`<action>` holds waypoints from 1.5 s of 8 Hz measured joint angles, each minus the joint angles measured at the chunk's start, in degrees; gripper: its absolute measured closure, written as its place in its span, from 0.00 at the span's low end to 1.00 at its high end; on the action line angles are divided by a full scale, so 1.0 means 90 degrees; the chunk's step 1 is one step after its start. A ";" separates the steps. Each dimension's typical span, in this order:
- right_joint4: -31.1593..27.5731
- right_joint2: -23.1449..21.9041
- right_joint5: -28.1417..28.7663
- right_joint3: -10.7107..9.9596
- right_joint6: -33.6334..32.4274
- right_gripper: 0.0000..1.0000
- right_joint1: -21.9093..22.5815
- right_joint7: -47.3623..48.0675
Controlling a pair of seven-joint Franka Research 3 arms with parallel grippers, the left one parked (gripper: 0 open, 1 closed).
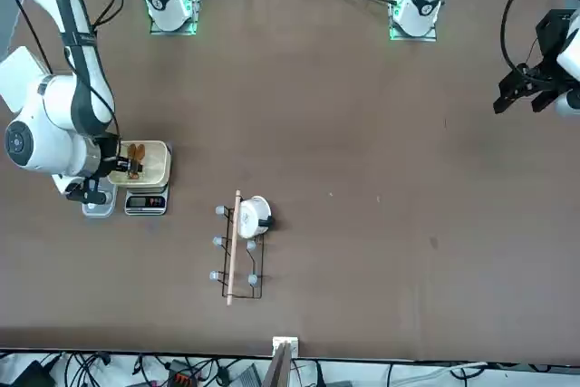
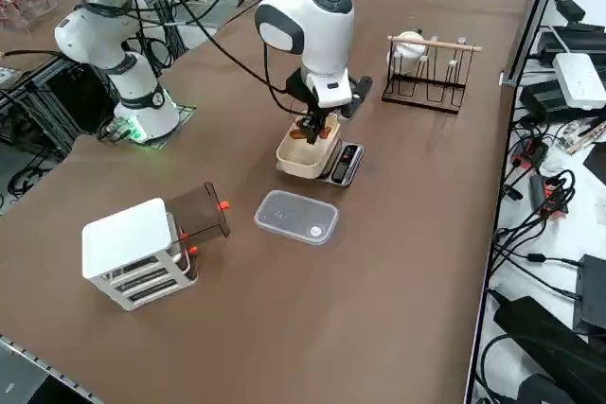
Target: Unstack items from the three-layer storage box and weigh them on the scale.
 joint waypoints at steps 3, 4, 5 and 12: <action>0.0000 0.0000 0.0000 0.0000 0.0037 0.63 0.0000 0.0002; 0.0000 0.0000 0.0000 -0.0001 0.0084 0.46 0.0000 0.0002; 0.0007 -0.0003 -0.0001 -0.0003 0.0094 0.30 0.0000 -0.0001; 0.0095 -0.0529 -0.1177 -0.0141 -0.1292 0.94 -0.0056 -0.1150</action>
